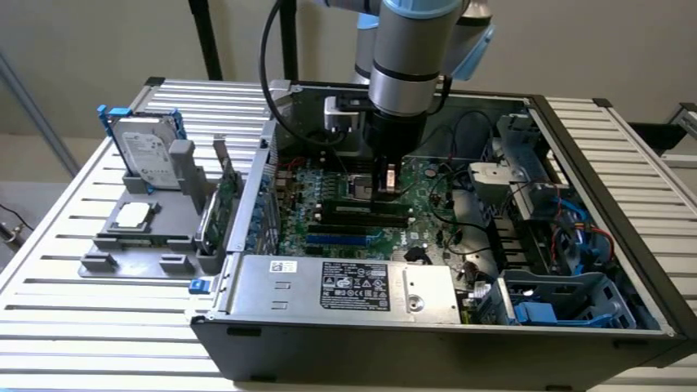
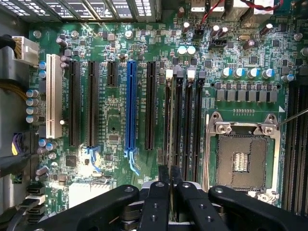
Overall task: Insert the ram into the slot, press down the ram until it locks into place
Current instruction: 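Insert the ram into the slot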
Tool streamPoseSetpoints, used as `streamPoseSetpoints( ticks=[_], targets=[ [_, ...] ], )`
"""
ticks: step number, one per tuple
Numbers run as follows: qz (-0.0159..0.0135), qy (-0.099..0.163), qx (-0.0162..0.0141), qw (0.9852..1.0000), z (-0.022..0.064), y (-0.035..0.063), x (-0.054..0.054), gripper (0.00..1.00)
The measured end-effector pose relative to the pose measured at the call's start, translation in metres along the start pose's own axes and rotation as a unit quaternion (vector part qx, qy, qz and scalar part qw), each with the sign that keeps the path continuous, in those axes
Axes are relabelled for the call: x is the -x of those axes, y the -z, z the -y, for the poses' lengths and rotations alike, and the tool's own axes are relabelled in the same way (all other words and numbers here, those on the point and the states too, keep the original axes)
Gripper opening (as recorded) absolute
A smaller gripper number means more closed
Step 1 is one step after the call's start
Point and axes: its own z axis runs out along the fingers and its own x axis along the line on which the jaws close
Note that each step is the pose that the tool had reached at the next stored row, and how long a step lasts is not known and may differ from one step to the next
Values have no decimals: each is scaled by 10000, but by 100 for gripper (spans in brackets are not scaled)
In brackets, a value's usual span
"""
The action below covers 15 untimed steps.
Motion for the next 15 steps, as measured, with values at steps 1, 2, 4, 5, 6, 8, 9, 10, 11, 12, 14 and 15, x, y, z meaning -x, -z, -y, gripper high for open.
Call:
streamPoseSetpoints(
  ticks=[1, 2, 4, 5, 6, 8, 9, 10, 11, 12, 14, 15],
  targets=[
    [-4, 0, 2, 10000, 0, -1, 0, 13],
    [-6, 0, 3, 10000, 0, -1, -1, 13],
    [-5, 0, 3, 10000, 0, -4, 0, 13],
    [-5, 0, 3, 10000, 0, -5, 0, 13],
    [-4, 0, 2, 10000, 0, -8, 0, 13],
    [-5, 0, 2, 10000, 0, -12, 1, 13],
    [-5, 0, 2, 10000, 0, -14, 1, 13],
    [-4, 0, 2, 10000, 1, -17, 1, 13],
    [-4, 0, 2, 10000, 1, -20, 1, 13],
    [-4, 0, 2, 10000, 1, -24, 2, 13],
    [-5, 0, 3, 10000, 1, -29, 1, 13],
    [-6, 0, 3, 10000, 1, -30, 1, 13]
  ],
)
